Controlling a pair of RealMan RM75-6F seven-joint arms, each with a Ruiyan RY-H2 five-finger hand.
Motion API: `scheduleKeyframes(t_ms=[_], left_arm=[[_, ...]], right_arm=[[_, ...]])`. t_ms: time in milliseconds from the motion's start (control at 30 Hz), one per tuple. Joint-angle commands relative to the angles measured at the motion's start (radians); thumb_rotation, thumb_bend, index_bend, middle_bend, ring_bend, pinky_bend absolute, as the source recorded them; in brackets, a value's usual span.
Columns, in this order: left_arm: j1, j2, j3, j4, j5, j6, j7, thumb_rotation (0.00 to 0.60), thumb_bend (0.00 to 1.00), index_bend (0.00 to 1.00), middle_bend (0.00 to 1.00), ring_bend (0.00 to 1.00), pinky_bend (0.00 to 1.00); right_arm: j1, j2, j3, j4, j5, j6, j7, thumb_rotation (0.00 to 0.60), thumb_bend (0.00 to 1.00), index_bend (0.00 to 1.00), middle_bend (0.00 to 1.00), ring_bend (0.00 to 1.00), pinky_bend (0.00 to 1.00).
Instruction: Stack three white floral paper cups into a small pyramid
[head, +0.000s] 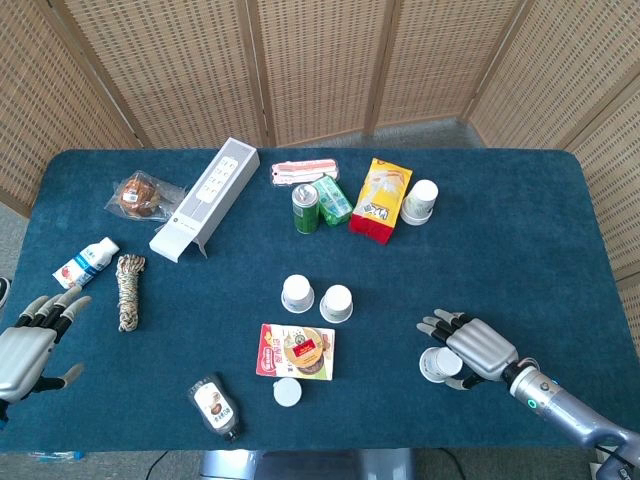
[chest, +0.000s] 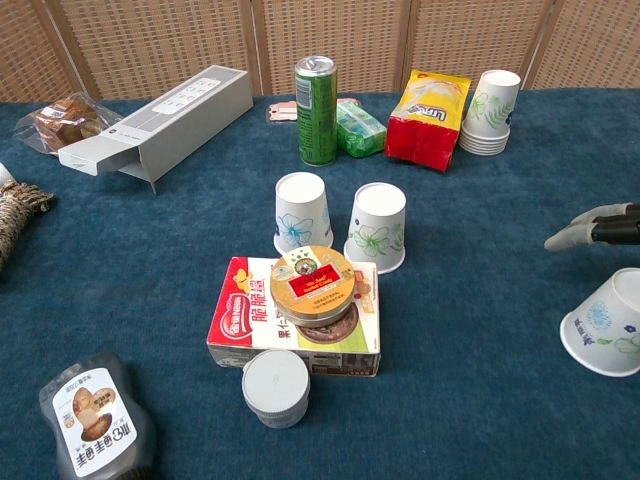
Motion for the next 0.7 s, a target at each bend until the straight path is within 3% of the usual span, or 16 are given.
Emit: scheduleKeyframes(t_ms=[33,233,467,700], left_arm=[[0.0,0.0,0.0,0.0,0.0,0.0,0.001,0.6,0.33,0.05,0.0,0.0,0.0],[0.001,-0.001,0.002,0.0,-0.001,0.0,0.003,0.6,0.33,0.05,0.0,0.0,0.0],[0.0,-0.002,0.003,-0.001,0.0,-0.002,0.006,0.6,0.33,0.05,0.0,0.0,0.0],[0.0,-0.003,0.003,-0.002,-0.002,-0.002,0.008,0.6,0.33,0.05,0.0,0.0,0.0]], right_arm=[[-0.013,-0.019,-0.012,0.034,-0.031,0.042,0.031,0.515,0.35,0.07,0.13,0.08,0.31],[-0.035,-0.05,-0.034,0.093,-0.082,0.115,0.075,0.591,0.39,0.14,0.26,0.24,0.45],[-0.057,-0.085,-0.043,0.147,-0.118,0.193,0.112,0.6,0.41,0.29,0.41,0.38,0.54],[-0.058,-0.093,-0.036,0.152,-0.118,0.216,0.121,0.6,0.4,0.32,0.44,0.41,0.56]])
